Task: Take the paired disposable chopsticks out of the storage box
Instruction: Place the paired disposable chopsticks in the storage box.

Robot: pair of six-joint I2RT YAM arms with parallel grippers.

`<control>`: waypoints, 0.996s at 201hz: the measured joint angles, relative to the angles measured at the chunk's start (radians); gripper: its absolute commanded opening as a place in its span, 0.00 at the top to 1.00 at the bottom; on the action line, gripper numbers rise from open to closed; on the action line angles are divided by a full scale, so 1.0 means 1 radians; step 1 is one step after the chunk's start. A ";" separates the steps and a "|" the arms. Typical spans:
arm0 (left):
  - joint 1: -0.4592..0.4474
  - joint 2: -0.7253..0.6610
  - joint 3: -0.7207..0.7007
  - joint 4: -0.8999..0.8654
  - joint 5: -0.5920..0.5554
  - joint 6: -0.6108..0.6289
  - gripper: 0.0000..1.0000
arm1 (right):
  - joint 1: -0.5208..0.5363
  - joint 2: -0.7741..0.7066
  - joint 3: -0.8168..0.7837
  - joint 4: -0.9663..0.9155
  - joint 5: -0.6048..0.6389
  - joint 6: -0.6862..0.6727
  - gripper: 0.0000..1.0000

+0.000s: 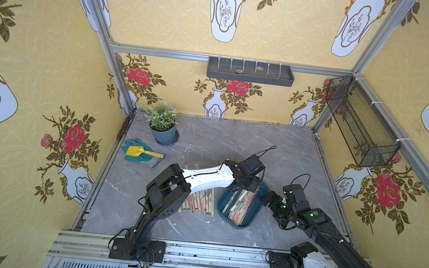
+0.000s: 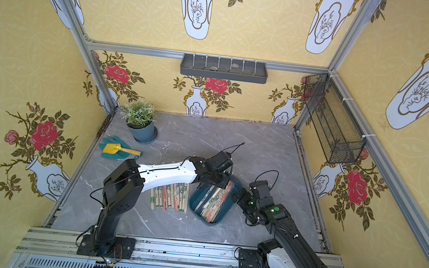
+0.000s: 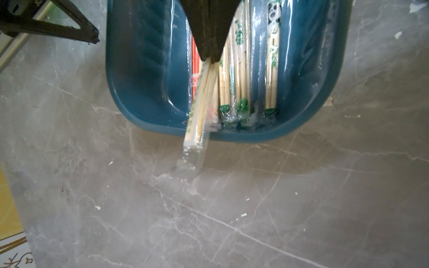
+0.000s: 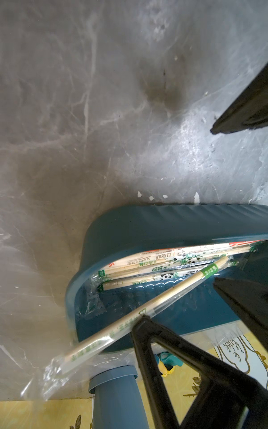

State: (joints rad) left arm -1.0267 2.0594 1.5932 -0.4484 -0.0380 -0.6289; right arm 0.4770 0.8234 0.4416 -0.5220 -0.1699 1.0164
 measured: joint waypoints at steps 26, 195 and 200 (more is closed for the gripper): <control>0.001 0.018 0.015 -0.001 -0.007 0.004 1.00 | -0.002 -0.001 0.001 -0.001 0.000 -0.003 0.02; 0.000 0.020 -0.021 0.025 -0.047 -0.001 0.64 | -0.002 -0.018 0.001 -0.004 0.000 -0.003 0.02; 0.000 0.011 -0.030 0.024 -0.056 -0.003 0.63 | -0.002 -0.018 0.001 -0.004 0.000 -0.003 0.03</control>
State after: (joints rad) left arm -1.0264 2.0708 1.5631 -0.4240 -0.0940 -0.6319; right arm 0.4755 0.8051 0.4423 -0.5259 -0.1696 1.0134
